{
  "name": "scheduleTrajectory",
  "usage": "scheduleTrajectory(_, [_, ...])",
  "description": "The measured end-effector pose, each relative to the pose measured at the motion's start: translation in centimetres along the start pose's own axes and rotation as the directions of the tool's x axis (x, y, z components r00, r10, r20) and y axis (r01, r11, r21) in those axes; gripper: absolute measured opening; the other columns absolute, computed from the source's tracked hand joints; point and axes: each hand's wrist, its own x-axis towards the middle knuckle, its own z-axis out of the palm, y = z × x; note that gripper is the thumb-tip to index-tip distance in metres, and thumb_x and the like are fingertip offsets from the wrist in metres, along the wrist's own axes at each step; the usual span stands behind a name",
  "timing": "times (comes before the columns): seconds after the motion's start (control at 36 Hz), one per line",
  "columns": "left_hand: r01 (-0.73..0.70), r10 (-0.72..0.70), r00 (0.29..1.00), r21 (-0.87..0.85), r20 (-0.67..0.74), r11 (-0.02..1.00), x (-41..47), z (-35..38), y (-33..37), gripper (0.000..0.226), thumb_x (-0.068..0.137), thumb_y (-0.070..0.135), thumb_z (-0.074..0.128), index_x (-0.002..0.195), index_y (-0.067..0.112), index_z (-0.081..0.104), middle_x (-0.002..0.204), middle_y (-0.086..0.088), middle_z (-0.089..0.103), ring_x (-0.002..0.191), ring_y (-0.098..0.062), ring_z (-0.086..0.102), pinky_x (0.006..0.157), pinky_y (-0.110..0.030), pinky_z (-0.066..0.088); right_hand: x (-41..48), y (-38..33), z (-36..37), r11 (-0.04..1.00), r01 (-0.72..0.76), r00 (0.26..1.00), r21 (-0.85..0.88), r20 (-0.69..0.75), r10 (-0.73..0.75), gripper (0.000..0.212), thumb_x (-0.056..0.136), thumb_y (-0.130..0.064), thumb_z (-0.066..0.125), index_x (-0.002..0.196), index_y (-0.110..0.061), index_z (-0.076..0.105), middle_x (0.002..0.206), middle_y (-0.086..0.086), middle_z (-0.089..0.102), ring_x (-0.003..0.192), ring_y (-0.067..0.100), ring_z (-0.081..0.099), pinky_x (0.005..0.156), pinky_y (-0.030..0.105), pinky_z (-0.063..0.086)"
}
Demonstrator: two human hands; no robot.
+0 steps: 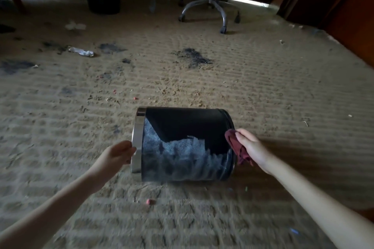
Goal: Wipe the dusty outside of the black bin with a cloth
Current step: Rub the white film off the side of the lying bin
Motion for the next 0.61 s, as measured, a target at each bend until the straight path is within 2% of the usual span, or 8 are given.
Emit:
scheduleTrajectory(0.06, [0.000, 0.000, 1.000, -0.002, -0.010, 1.000, -0.2, -0.1, 0.1, 0.019, 0.093, 0.011, 0.050, 0.085, -0.005, 0.057, 0.076, -0.016, 0.058, 0.075, -0.029, 0.057, 0.085, -0.046, 0.049, 0.3, -0.1, -0.1, 0.999, 0.016, 1.000, -0.029, -0.001, -0.016, 0.032, 0.101, -0.029, 0.037, 0.126, -0.014, 0.049, 0.128, 0.004, 0.052, 0.117, 0.019, 0.051, 0.101, 0.035, 0.041])
scheduleTrajectory(0.17, [-0.003, 0.003, 0.999, 0.013, -0.047, 1.000, 0.1, -1.0, -0.2, 0.024, 0.094, 0.014, 0.048, 0.085, -0.007, 0.054, 0.072, -0.011, 0.052, 0.071, -0.026, 0.049, 0.076, -0.046, 0.045, 0.4, -0.3, -0.4, 0.998, 0.025, 1.000, -0.059, 0.020, -0.023, 0.036, 0.101, -0.034, 0.036, 0.129, -0.015, 0.047, 0.129, 0.007, 0.053, 0.116, 0.020, 0.053, 0.099, 0.036, 0.043])
scheduleTrajectory(0.25, [-0.026, 0.034, 0.999, 0.187, -0.040, 0.982, 0.6, -1.1, 0.1, 0.017, 0.094, 0.015, 0.048, 0.094, 0.000, 0.057, 0.084, -0.019, 0.059, 0.077, -0.036, 0.056, 0.081, -0.054, 0.048, 0.8, -0.7, -0.3, 0.952, 0.081, 0.996, -0.296, -0.017, -0.090, 0.020, 0.100, -0.038, 0.038, 0.110, -0.022, 0.046, 0.106, 0.014, 0.060, 0.089, 0.033, 0.062, 0.067, 0.035, 0.044])
scheduleTrajectory(0.31, [-0.103, 0.113, 0.993, 0.322, -0.013, 0.941, 1.0, -1.1, 0.2, 0.024, 0.093, 0.015, 0.050, 0.116, 0.015, 0.053, 0.115, -0.015, 0.057, 0.098, -0.030, 0.058, 0.089, -0.050, 0.049, 1.2, -1.2, -0.1, 0.878, 0.127, 0.987, -0.463, -0.029, -0.158, 0.017, 0.099, -0.037, 0.038, 0.106, -0.022, 0.043, 0.092, 0.014, 0.061, 0.072, 0.032, 0.062, 0.054, 0.030, 0.038])
scheduleTrajectory(0.36, [-0.202, 0.200, 0.978, 0.521, 0.060, 0.830, 1.5, -1.5, 0.0, 0.058, 0.093, 0.030, 0.045, 0.146, 0.022, 0.023, 0.149, -0.005, 0.027, 0.130, -0.023, 0.037, 0.106, -0.047, 0.037, 1.6, -1.6, 0.0, 0.809, 0.174, 0.971, -0.561, -0.039, -0.236, 0.014, 0.100, -0.034, 0.039, 0.106, -0.021, 0.041, 0.082, 0.008, 0.061, 0.063, 0.023, 0.060, 0.047, 0.025, 0.035])
scheduleTrajectory(0.44, [-0.323, 0.272, 0.941, 0.765, 0.200, 0.557, 2.0, -2.3, -0.5, 0.065, 0.086, 0.063, 0.005, 0.143, 0.038, -0.013, 0.151, 0.021, -0.017, 0.141, -0.005, -0.007, 0.116, -0.034, 0.011, 2.1, -2.6, -0.3, 0.641, 0.226, 0.914, -0.733, -0.068, -0.401, 0.013, 0.100, -0.029, 0.040, 0.107, -0.019, 0.041, 0.075, -0.002, 0.055, 0.054, 0.012, 0.052, 0.041, 0.018, 0.029])
scheduleTrajectory(0.5, [-0.356, 0.293, 0.927, 0.799, 0.234, 0.485, 2.2, -2.6, -0.3, 0.066, 0.079, 0.066, -0.008, 0.141, 0.042, -0.016, 0.149, 0.025, -0.020, 0.140, -0.001, -0.010, 0.116, -0.030, 0.010, 2.5, -3.2, -0.8, 0.542, 0.230, 0.866, -0.808, -0.084, -0.493, 0.013, 0.099, -0.027, 0.043, 0.108, -0.018, 0.043, 0.082, -0.005, 0.055, 0.059, 0.012, 0.051, 0.044, 0.019, 0.030])
scheduleTrajectory(0.61, [-0.378, 0.316, 0.913, 0.829, 0.259, 0.412, 2.2, -2.7, 0.3, 0.068, 0.079, 0.064, -0.011, 0.142, 0.039, -0.014, 0.150, 0.021, -0.015, 0.137, 0.001, -0.005, 0.112, -0.023, 0.005, 4.1, -2.8, -1.0, 0.553, 0.280, 0.879, -0.785, -0.023, -0.477, 0.012, 0.093, -0.023, 0.054, 0.105, -0.023, 0.055, 0.106, -0.003, 0.061, 0.098, 0.020, 0.055, 0.076, 0.030, 0.043])
